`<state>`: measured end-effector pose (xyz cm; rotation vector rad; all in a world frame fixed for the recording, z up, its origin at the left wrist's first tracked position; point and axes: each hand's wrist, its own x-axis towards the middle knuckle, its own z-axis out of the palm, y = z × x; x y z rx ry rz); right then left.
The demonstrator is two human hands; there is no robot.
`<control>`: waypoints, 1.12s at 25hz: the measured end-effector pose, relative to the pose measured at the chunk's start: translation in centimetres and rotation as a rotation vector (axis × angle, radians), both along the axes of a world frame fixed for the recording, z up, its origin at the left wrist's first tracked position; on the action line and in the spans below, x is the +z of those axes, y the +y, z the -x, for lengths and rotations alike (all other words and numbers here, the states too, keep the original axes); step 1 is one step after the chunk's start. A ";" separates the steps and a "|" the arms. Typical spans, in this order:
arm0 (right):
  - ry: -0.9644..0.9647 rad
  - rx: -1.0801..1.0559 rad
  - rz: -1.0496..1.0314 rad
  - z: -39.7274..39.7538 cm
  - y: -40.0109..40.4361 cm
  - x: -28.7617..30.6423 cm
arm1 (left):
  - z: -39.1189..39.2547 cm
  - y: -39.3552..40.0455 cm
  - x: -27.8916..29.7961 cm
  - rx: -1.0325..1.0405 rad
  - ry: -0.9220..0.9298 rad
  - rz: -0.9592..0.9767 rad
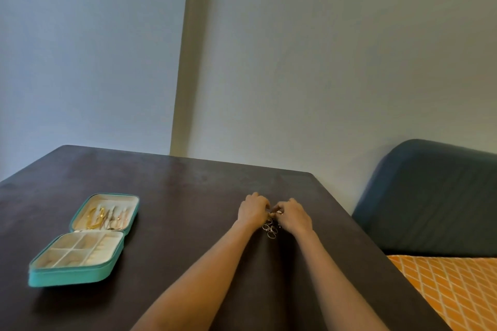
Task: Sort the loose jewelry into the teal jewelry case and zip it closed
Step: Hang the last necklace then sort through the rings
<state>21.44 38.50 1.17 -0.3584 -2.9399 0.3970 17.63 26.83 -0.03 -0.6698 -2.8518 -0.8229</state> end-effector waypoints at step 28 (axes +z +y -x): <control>0.182 0.175 1.541 -3.9 -19.8 4.7 | -4.9 -22.9 8.6 0.000 -0.381 -0.622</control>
